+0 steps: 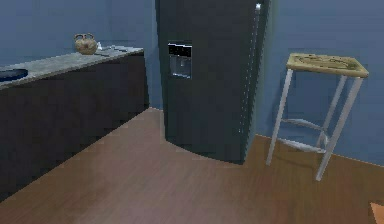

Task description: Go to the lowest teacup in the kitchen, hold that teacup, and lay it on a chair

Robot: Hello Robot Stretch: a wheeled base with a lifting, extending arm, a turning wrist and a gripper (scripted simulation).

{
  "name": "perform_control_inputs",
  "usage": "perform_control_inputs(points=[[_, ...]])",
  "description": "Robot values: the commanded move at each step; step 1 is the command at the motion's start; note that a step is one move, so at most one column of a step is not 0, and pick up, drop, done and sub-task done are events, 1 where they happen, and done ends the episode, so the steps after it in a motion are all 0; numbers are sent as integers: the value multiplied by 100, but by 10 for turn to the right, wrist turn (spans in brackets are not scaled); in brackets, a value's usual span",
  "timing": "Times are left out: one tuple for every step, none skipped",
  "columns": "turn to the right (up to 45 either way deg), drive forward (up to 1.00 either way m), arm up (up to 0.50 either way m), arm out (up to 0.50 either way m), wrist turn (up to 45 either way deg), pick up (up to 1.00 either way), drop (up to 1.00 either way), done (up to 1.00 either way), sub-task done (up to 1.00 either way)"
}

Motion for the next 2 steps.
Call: perform_control_inputs(points=[[0, 0, 0, 0, 0, 100, 0, 0, 0], [0, 0, 10, 0, 0, 0, 0, 0, 0]])
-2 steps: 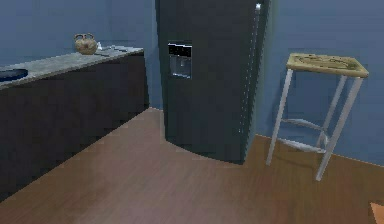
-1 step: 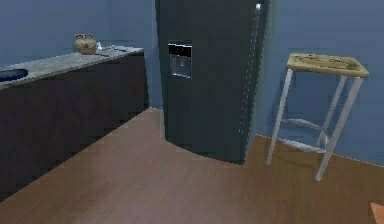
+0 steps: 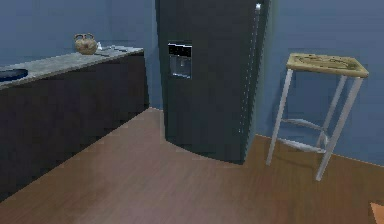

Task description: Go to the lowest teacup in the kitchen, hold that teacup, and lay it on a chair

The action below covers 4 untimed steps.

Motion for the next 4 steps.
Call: perform_control_inputs(points=[[0, 0, 22, 0, 0, 0, 0, 0, 0], [0, 0, 0, 0, -450, 0, 0, 0, 0], [0, 0, 0, 0, -450, 0, 0, 0, 0], [0, 0, 0, 0, -30, 0, 0, 0, 0]])
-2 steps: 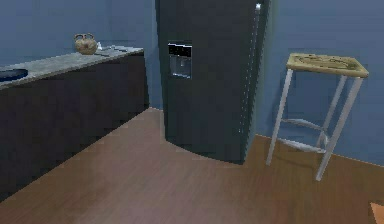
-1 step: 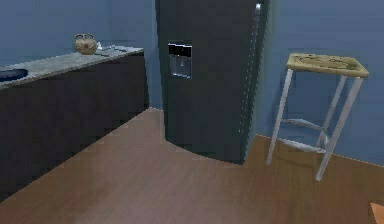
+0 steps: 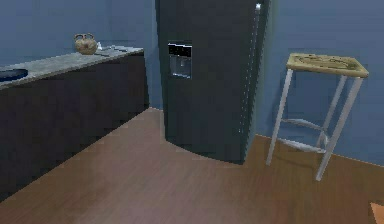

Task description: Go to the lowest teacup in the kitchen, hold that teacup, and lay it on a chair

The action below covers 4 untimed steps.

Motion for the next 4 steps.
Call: perform_control_inputs(points=[[0, 0, 0, -28, 0, 0, 0, 0, 0], [-450, 0, 0, 0, 0, 0, 0, 0, 0], [-450, 0, 0, 0, 0, 0, 0, 0, 0], [-450, 0, 0, 0, 0, 0, 0, 0, 0]])
